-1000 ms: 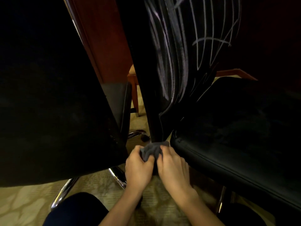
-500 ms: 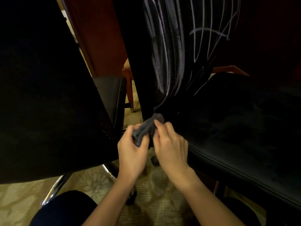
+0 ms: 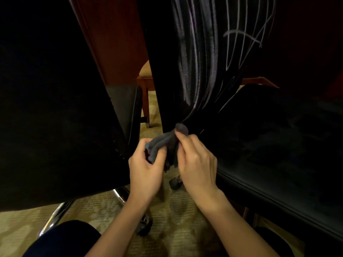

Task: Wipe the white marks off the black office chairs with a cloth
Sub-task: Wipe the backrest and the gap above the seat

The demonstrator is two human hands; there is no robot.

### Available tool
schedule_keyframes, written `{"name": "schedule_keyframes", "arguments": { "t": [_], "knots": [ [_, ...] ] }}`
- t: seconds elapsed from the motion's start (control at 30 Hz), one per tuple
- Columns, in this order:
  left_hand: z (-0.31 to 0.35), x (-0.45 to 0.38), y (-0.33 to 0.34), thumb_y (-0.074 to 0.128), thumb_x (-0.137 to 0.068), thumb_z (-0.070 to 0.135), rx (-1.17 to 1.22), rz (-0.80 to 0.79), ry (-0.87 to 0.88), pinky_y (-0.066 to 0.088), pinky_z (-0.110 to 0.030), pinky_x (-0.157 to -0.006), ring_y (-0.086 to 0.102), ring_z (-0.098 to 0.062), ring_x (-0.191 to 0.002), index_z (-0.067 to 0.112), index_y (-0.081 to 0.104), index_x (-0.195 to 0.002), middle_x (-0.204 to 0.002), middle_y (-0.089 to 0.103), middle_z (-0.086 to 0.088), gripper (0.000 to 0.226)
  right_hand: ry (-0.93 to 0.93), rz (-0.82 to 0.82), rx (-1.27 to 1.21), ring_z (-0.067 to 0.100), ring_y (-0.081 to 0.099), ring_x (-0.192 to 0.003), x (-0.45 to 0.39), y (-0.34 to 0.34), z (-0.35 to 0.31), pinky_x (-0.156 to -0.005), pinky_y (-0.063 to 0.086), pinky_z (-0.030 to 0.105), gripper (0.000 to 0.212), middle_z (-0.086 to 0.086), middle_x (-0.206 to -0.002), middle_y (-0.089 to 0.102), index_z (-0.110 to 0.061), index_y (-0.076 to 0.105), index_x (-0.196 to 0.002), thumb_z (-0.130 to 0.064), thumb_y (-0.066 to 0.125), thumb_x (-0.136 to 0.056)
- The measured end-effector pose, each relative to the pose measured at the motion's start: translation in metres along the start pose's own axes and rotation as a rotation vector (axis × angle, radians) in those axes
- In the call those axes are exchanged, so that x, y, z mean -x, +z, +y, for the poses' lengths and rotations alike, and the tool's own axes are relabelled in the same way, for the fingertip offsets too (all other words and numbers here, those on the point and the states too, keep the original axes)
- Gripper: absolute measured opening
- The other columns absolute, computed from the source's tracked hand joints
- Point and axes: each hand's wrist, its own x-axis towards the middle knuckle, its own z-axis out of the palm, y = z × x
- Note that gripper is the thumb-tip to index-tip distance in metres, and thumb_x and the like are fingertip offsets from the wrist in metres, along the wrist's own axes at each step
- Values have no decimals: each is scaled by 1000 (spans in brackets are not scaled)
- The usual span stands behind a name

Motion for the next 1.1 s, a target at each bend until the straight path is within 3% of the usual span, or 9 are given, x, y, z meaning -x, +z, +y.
{"name": "schedule_keyframes", "arguments": {
  "t": [0.1, 0.23, 0.33, 0.47, 0.63, 0.77, 0.9, 1.0, 1.1],
  "knots": [
    [-2, 0, 0, 66, -86, 4, -74, -6, -44, 36, -13, -53, 50, -4, -58, 17, 52, -78, -65, 55, 7, 21, 68, -97, 138, 22, 67, -69, 18, 8, -4, -60, 52, 31, 29, 4, -87, 69, -7, 70, -115, -17, 56, -91],
    [-2, -3, 0, 69, -83, 6, -88, 14, -76, 36, -11, -55, 51, -3, -60, 17, 51, -77, -67, 56, 6, 22, 151, -168, 142, 26, 68, -65, 12, 2, -10, -57, 52, 33, 25, 6, -84, 72, -10, 72, -108, -18, 71, -85],
    [4, -4, 2, 67, -91, 9, -28, 28, -27, 43, -16, -57, 58, -7, -66, 18, 58, -87, -77, 62, 7, 14, 51, 14, -62, 19, 69, -77, 3, -13, -1, -61, 55, 33, 25, 4, -94, 70, -9, 70, -115, -17, 57, -96],
    [12, -1, 10, 69, -92, 12, -33, 34, 36, 45, -12, -62, 63, -9, -73, 19, 62, -95, -82, 65, 8, 11, 49, 153, 21, 20, 66, -83, -9, -10, 12, -72, 49, 36, 23, 3, -91, 72, -9, 72, -110, -16, 57, -94],
    [4, -7, 12, 71, -83, 10, -164, 49, 14, 37, -10, -58, 54, -4, -63, 20, 58, -84, -72, 59, 6, 16, 127, -33, 58, 24, 65, -79, -15, 1, 19, -72, 50, 39, 15, 2, -83, 70, -12, 70, -101, -17, 65, -88],
    [2, -5, 14, 72, -81, 9, -221, 55, 28, 45, -9, -71, 62, -1, -87, 23, 61, -89, -93, 64, 8, 20, 98, -165, 101, 27, 65, -78, -15, -3, 27, -69, 51, 38, 14, 3, -81, 70, -15, 73, -95, -17, 73, -81],
    [9, -6, 14, 70, -89, 9, -100, 61, -9, 46, -14, -62, 62, -3, -71, 23, 60, -86, -78, 65, 10, 18, 131, 8, -140, 21, 63, -88, -19, -10, 21, -72, 53, 35, 22, 2, -91, 70, -12, 72, -105, -19, 57, -91],
    [13, -7, 15, 66, -94, 16, -30, 92, 0, 46, -12, -63, 62, -3, -74, 19, 61, -93, -84, 65, 13, 6, 166, 152, -230, 17, 62, -92, -23, -8, 9, -77, 50, 28, 22, 2, -96, 71, -9, 71, -109, -16, 56, -94],
    [7, -5, 15, 67, -93, 14, -84, 87, 9, 44, -13, -60, 61, -4, -69, 17, 61, -91, -79, 64, 11, 8, 243, 82, -249, 20, 65, -96, -16, 1, 3, -80, 55, 34, 21, 3, -102, 71, -11, 69, -113, -12, 61, -94]
  ]
}}
